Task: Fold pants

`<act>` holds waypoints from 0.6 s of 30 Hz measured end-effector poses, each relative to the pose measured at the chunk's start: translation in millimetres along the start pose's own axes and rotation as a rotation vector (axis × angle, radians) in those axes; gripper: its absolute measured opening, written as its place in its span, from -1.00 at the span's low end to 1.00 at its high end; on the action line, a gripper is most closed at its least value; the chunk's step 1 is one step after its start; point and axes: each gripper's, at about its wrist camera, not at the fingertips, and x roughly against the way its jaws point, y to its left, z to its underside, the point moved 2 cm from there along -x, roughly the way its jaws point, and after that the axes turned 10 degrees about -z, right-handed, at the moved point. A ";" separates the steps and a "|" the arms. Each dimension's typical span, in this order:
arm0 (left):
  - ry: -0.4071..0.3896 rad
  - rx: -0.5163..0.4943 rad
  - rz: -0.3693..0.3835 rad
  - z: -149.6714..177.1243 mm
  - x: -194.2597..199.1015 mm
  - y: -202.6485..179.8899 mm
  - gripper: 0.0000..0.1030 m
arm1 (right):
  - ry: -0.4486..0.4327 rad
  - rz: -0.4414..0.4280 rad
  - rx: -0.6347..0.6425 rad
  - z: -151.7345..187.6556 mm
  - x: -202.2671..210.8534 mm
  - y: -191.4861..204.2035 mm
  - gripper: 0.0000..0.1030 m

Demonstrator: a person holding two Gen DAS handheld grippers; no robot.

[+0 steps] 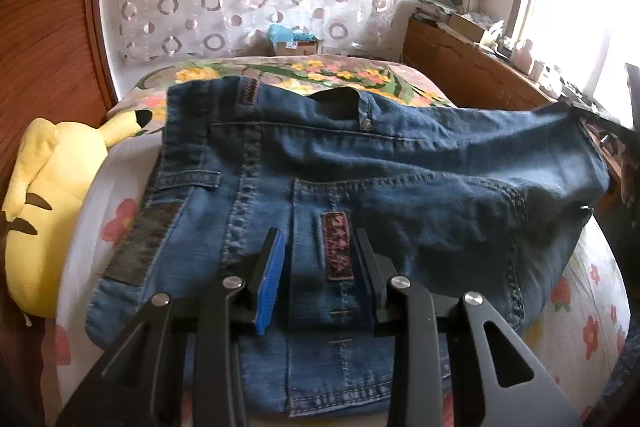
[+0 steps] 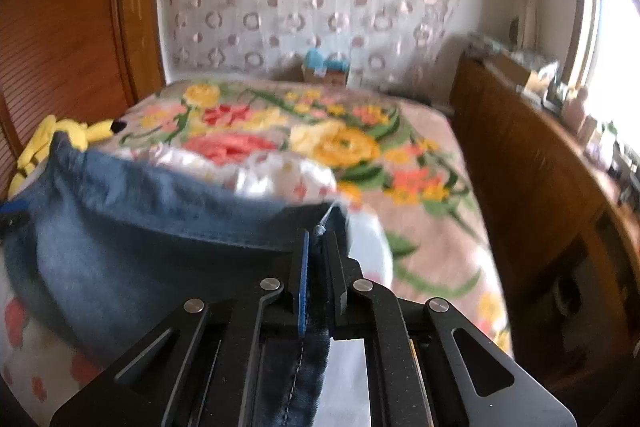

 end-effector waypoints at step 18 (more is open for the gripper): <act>-0.006 0.030 -0.031 2.4 11.6 21.4 -0.38 | 0.023 0.067 -0.035 -18.7 -33.9 -22.7 -0.88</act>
